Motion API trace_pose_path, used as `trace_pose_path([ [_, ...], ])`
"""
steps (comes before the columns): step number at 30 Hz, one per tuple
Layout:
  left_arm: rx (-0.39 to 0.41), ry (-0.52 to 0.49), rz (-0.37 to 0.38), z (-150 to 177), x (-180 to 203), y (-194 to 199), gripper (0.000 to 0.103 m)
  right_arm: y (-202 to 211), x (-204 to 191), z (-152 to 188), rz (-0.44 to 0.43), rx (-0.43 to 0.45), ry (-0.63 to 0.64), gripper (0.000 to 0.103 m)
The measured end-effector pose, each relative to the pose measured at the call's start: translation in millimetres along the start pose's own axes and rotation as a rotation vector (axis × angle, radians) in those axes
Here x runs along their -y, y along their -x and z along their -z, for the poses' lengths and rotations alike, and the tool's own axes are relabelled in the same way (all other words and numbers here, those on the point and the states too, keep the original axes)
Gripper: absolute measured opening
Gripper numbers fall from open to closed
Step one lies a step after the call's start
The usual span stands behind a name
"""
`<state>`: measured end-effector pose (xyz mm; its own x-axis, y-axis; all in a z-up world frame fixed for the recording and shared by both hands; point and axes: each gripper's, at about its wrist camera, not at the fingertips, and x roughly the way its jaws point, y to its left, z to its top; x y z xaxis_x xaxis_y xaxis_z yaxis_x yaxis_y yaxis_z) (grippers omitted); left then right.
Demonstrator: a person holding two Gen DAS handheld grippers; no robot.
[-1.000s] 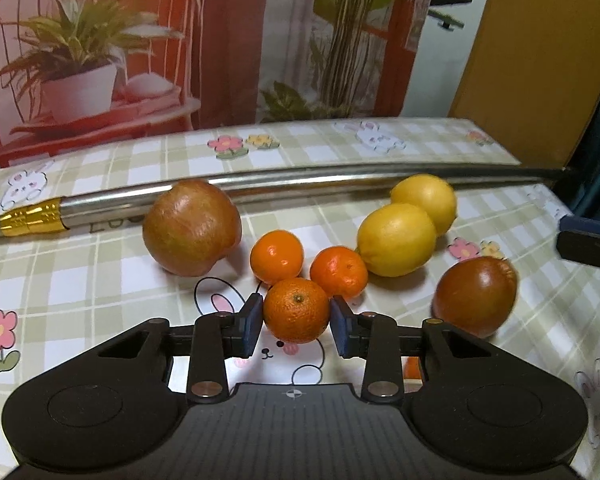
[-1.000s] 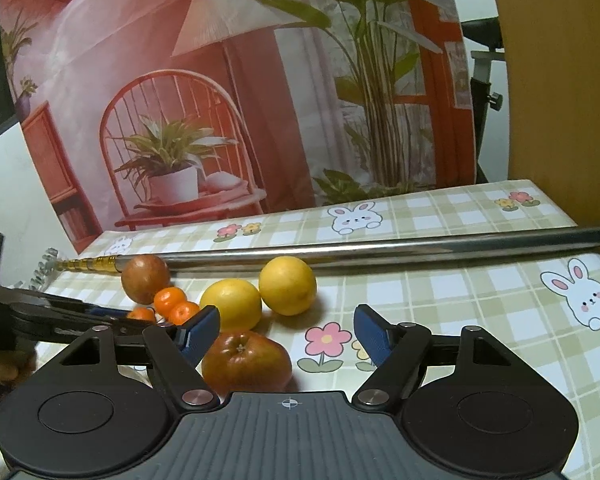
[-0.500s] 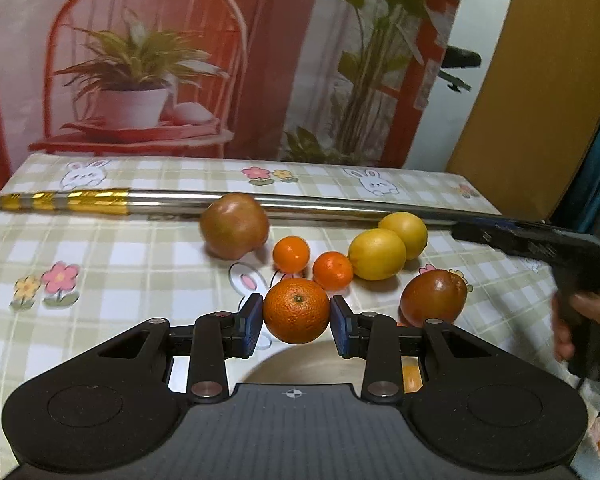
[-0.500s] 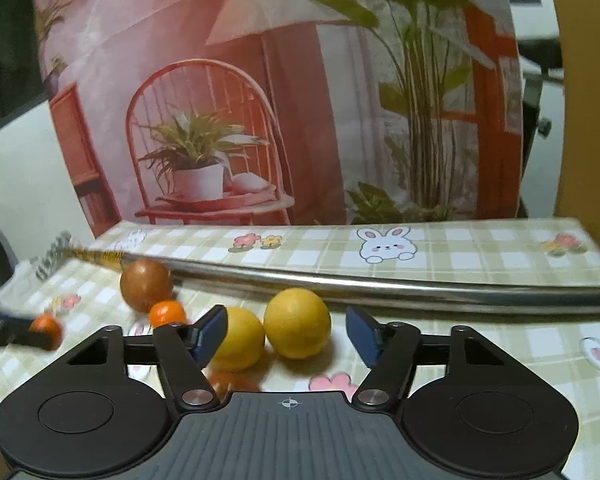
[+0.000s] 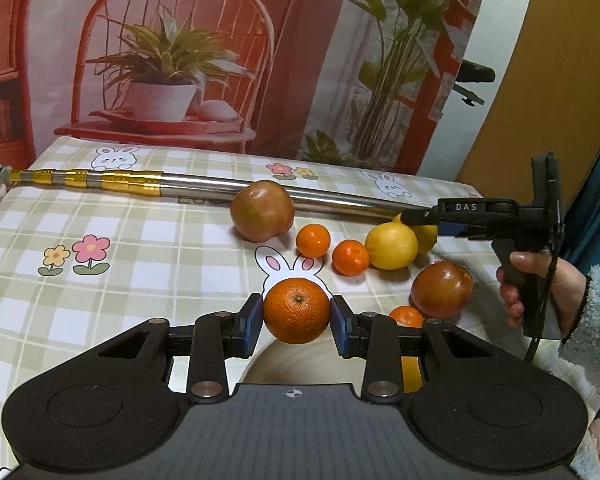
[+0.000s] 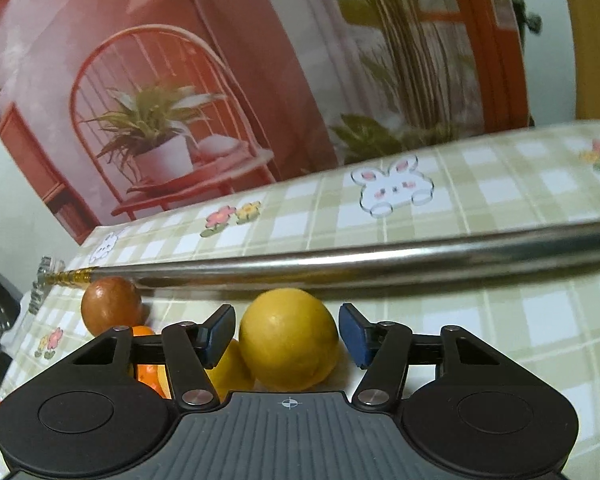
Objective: Organize fruits
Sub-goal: 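Grasp a yellow citrus fruit with the right tool while the left tool holds the mandarin, then carry the mandarin and the yellow grapefruit over the white plate with both tools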
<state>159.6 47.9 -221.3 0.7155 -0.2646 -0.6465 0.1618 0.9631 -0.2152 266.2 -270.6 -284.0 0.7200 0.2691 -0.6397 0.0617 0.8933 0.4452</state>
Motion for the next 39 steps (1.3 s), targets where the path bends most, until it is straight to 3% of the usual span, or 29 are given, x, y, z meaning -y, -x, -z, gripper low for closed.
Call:
trace_pose_path([
  [10,-0.004,0.005,0.002,3.3,0.7,-0.4,0.038,-1.4,10.5,5.3,-0.032,-0.012,-0.085,0.051],
  [15,-0.003,0.000,0.001,4.1,3.0,3.3,0.038,10.4,8.6,8.2,0.027,0.010,-0.065,0.051],
  [20,-0.001,-0.009,0.008,7.6,7.0,11.3,0.038,42.9,4.7,13.3,0.031,0.078,-0.057,0.051],
  [27,-0.004,0.005,-0.001,14.2,8.0,25.7,0.038,96.2,-12.3,31.8,-0.040,0.133,-0.034,0.051],
  [39,0.074,0.003,-0.042,7.1,11.4,85.3,0.038,169.1,-62.0,67.6,-0.133,0.187,0.041,0.051],
])
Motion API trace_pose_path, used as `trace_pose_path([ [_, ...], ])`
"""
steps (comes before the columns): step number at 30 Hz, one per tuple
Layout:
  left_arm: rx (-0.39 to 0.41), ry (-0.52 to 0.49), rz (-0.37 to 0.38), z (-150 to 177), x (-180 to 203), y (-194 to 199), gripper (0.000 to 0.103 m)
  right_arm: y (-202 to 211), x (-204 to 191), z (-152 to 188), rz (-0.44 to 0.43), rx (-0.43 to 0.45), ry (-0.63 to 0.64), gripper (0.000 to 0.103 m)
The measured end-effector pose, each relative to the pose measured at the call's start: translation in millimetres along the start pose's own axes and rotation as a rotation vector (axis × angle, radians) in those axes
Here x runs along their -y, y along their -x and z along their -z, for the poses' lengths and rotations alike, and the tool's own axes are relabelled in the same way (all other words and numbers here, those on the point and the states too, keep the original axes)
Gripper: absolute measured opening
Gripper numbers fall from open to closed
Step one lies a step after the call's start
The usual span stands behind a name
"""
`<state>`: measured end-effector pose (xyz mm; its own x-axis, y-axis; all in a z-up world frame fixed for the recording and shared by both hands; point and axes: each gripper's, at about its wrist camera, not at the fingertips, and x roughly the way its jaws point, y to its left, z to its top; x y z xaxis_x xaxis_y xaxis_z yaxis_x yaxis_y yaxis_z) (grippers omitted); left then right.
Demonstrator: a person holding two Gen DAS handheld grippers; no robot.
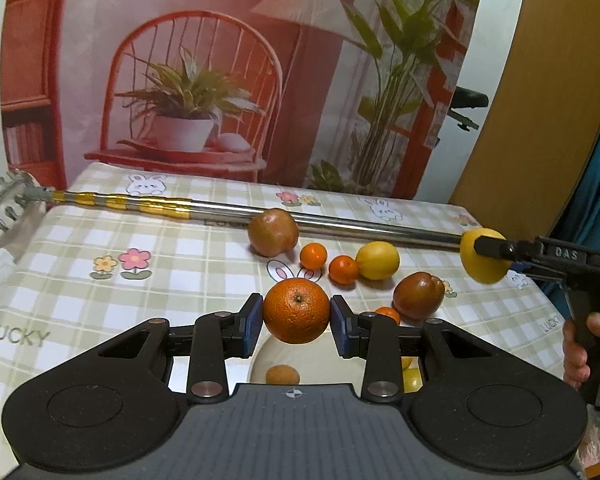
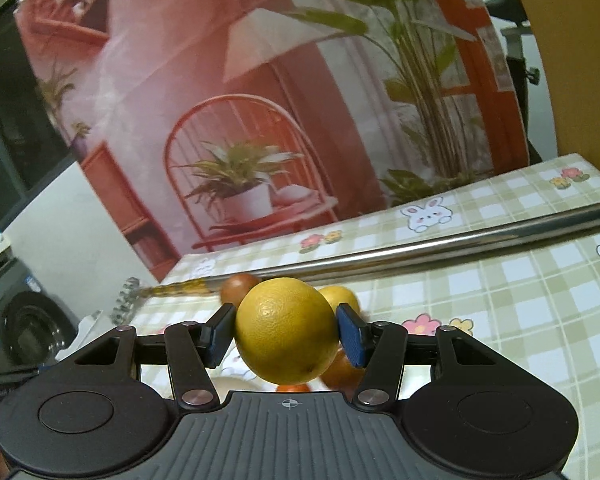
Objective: Organize fruits
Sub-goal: 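Carry the mandarin and the yellow grapefruit over the white plate with both tools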
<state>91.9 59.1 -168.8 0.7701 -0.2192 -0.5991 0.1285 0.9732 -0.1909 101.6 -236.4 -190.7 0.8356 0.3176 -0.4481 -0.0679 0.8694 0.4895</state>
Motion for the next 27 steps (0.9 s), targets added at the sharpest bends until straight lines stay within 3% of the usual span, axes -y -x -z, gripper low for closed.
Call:
trace_pose_path([
  [7,0.000,-0.013,0.004,12.3,-2.8,31.6,0.038,24.1,-24.7,28.8,-0.008,-0.021,0.034,0.051],
  [12,-0.036,-0.019,-0.005,21.6,-7.6,27.2,0.038,21.8,-28.3,50.0,0.011,-0.062,0.045,0.051],
  [17,-0.065,-0.040,0.030,17.4,-6.0,0.7,0.038,10.4,-26.0,57.8,0.025,-0.087,0.057,0.051],
  [27,-0.203,-0.140,0.060,12.5,12.4,-86.3,0.038,-5.1,-14.1,57.0,0.035,-0.091,0.048,0.051],
])
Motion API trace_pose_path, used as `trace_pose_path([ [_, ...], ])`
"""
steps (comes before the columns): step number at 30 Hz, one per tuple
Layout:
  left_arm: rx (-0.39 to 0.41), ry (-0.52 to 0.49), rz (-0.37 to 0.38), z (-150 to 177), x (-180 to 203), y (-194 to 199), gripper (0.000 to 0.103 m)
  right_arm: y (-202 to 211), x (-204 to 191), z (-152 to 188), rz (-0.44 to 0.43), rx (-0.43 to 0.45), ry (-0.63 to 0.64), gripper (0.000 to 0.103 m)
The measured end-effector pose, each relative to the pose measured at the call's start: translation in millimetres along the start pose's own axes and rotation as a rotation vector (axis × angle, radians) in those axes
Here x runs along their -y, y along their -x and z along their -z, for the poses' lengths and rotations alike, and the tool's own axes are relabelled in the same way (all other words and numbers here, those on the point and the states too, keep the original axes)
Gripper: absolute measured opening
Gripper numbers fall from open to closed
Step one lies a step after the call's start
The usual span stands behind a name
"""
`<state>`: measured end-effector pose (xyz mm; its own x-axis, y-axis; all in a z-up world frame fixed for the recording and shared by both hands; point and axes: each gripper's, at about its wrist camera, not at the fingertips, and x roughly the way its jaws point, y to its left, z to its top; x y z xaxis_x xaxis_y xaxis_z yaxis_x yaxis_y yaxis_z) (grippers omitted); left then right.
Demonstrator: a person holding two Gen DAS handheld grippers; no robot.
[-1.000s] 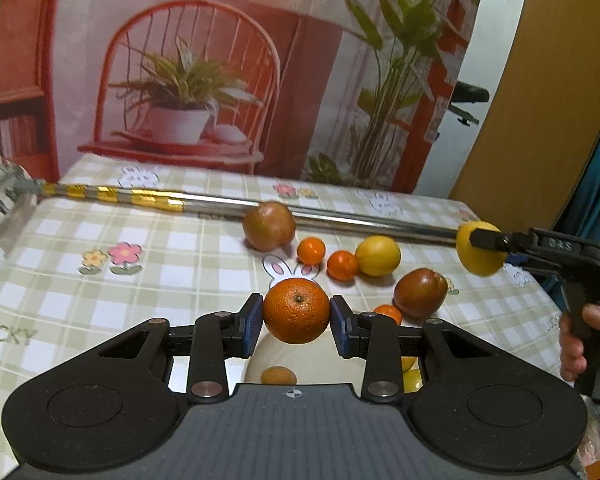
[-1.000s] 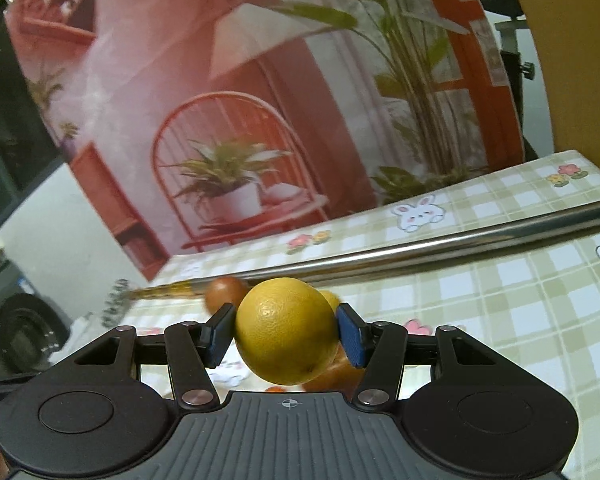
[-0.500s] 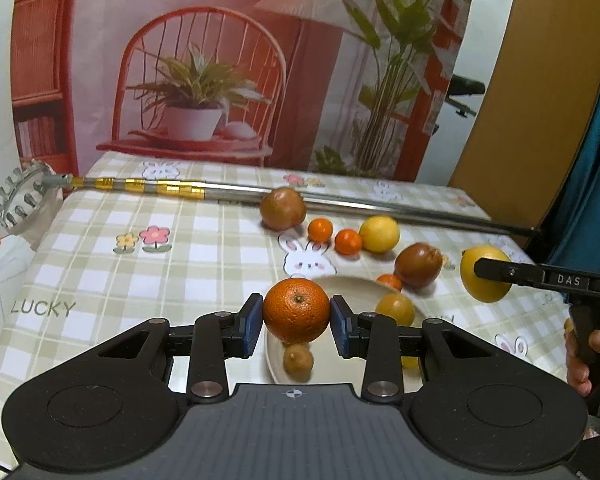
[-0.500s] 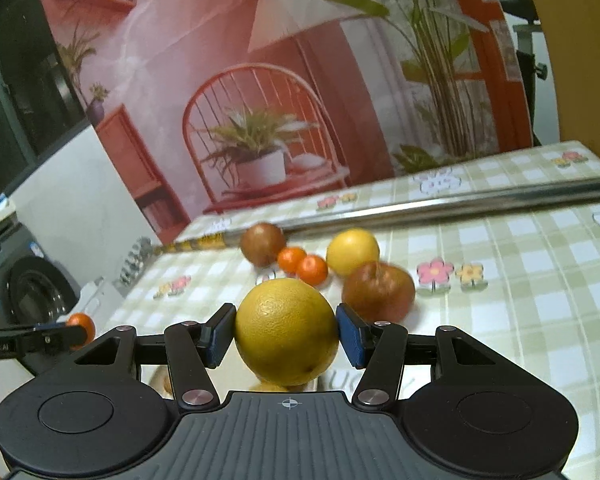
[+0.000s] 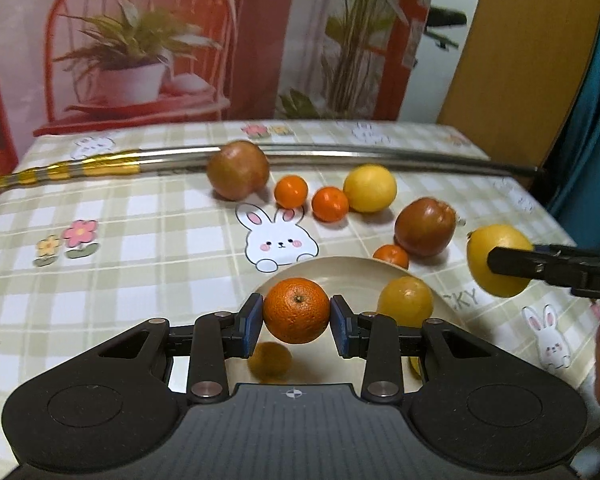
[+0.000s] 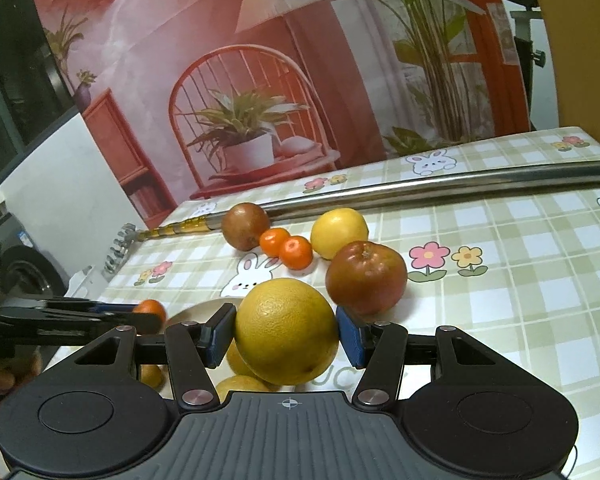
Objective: Organize fruits
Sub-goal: 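Carry the mandarin and the yellow grapefruit over the white plate with both tools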
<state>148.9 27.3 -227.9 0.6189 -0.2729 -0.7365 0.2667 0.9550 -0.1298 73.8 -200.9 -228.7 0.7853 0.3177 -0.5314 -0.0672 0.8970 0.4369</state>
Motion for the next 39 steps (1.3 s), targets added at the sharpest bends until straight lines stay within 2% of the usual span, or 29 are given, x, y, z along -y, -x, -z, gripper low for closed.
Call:
trace_pose_path([
  [5,-0.054,-0.029,-0.011,-0.2,1.3,-25.5,0.038,-6.2,2.9,-2.1,0.001,-0.002,0.007,0.051],
  [11,-0.085,-0.055,-0.036,0.5,0.9,-37.5,0.038,-9.5,2.8,-3.5,0.007,-0.001,0.028,0.051],
  [22,-0.084,-0.053,-0.027,3.4,4.3,-43.6,0.039,-16.3,6.1,-0.1,0.017,-0.017,0.027,0.051],
  [24,-0.086,-0.034,-0.018,2.9,2.5,-43.4,0.043,-16.2,5.8,0.4,0.017,-0.021,0.031,0.051],
  [27,-0.062,-0.010,-0.009,2.1,0.9,-37.2,0.055,-15.8,3.7,0.6,0.014,-0.021,0.036,0.051],
  [32,-0.017,0.012,-0.007,0.0,4.8,-16.9,0.055,-13.2,-4.2,2.5,0.010,-0.024,0.061,0.051],
  [35,0.000,0.060,-0.023,3.5,7.0,-0.7,0.064,-11.0,-11.6,4.8,0.001,-0.029,0.081,0.051],
  [39,0.036,0.101,-0.020,14.8,10.4,22.0,0.065,-7.8,-25.5,10.3,-0.014,-0.049,0.121,0.051],
])
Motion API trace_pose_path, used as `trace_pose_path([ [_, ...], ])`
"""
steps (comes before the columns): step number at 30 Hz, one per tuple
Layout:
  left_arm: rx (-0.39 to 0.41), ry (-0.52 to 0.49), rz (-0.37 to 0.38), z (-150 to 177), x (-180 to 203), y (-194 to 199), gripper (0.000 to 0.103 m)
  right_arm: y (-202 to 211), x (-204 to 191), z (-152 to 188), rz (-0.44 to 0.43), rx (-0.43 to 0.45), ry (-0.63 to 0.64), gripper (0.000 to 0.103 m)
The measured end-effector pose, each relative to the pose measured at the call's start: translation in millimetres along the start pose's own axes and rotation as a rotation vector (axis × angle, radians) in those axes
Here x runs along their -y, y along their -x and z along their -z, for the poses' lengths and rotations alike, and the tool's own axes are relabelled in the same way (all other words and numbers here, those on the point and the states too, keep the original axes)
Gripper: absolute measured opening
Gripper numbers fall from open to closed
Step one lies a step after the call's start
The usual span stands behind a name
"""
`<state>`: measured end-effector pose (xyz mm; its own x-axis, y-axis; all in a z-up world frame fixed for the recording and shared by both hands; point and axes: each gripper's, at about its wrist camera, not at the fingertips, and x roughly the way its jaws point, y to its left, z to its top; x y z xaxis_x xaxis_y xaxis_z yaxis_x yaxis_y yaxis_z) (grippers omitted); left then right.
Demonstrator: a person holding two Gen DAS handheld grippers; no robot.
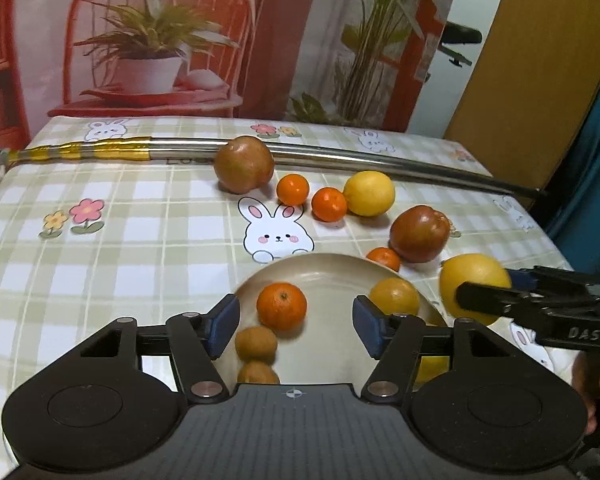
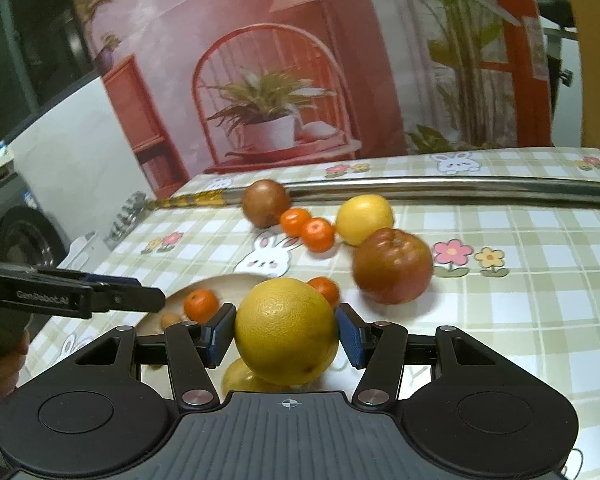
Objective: Organize fruits
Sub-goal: 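Carry the mandarin and the yellow grapefruit over the white plate with both tools, then release the mandarin onto the plate while the right tool releases the grapefruit there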
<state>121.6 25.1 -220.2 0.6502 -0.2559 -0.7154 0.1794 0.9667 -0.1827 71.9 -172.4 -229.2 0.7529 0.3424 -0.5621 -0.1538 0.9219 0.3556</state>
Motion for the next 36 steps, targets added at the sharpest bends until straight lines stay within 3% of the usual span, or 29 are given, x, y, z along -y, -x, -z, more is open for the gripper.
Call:
trace_pose_path([
  [15,0.105,0.062,-0.019,32.4,1.4,43.8,0.065,16.9,-42.8,14.9,-0.022,-0.104,0.049,0.051],
  [28,0.144,0.134,-0.032,43.2,-14.3,49.3,0.065,-12.1,-62.0,21.5,0.012,-0.257,0.128,0.051],
  [36,0.136,0.170,-0.028,47.1,-23.4,43.8,0.065,-29.0,-78.4,21.5,0.096,-0.291,0.304,0.051],
])
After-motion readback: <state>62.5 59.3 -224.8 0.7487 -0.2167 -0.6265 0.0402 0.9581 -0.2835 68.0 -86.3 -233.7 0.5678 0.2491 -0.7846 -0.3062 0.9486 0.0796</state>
